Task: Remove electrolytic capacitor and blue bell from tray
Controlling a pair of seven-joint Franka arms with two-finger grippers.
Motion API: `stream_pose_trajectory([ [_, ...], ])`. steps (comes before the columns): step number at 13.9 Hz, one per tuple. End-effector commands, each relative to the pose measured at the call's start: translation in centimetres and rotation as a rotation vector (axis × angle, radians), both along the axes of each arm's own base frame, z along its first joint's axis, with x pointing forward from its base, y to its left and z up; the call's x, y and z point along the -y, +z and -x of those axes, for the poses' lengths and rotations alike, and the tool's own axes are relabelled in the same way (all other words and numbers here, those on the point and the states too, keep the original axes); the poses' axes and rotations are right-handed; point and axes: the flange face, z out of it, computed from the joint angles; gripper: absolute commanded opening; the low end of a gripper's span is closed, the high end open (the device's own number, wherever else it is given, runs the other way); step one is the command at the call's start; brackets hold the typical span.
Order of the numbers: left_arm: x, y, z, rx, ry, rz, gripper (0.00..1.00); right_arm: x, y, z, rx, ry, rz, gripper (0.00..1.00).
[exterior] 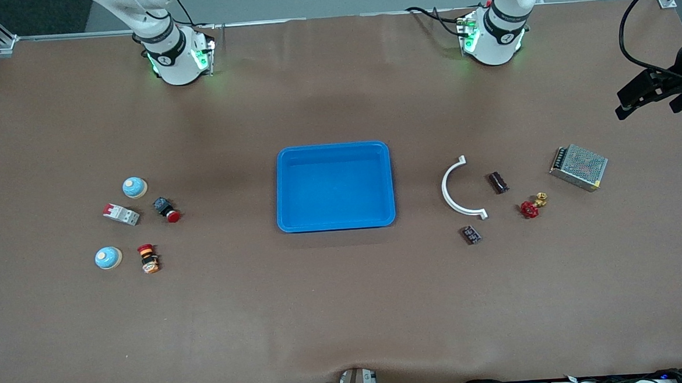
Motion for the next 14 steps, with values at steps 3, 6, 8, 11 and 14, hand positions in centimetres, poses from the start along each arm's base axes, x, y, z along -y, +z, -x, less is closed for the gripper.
stream_pose_trajectory([
  [3, 0.1, 0.7, 0.4, 0.002, -0.020, 0.012, 1.00, -1.1, -1.6, 2.8, 0.037, -0.008, 0.011, 1.00],
  [6, 0.1, 0.6, 0.4, 0.001, -0.020, 0.011, 1.00, -1.1, -1.4, 2.7, 0.041, -0.003, 0.020, 1.00],
  [8, 0.2, 0.5, 0.3, 0.001, -0.021, 0.011, 1.00, -1.2, -1.0, 2.7, 0.043, -0.005, 0.020, 1.00],
  [11, 0.2, 0.5, 0.3, 0.001, -0.021, 0.010, 1.00, -1.0, -1.1, 2.8, 0.034, -0.011, 0.017, 1.00],
  [14, 0.2, 0.5, 0.3, 0.002, -0.021, 0.011, 1.00, -0.9, -1.8, 2.9, 0.003, -0.015, 0.007, 1.00],
])
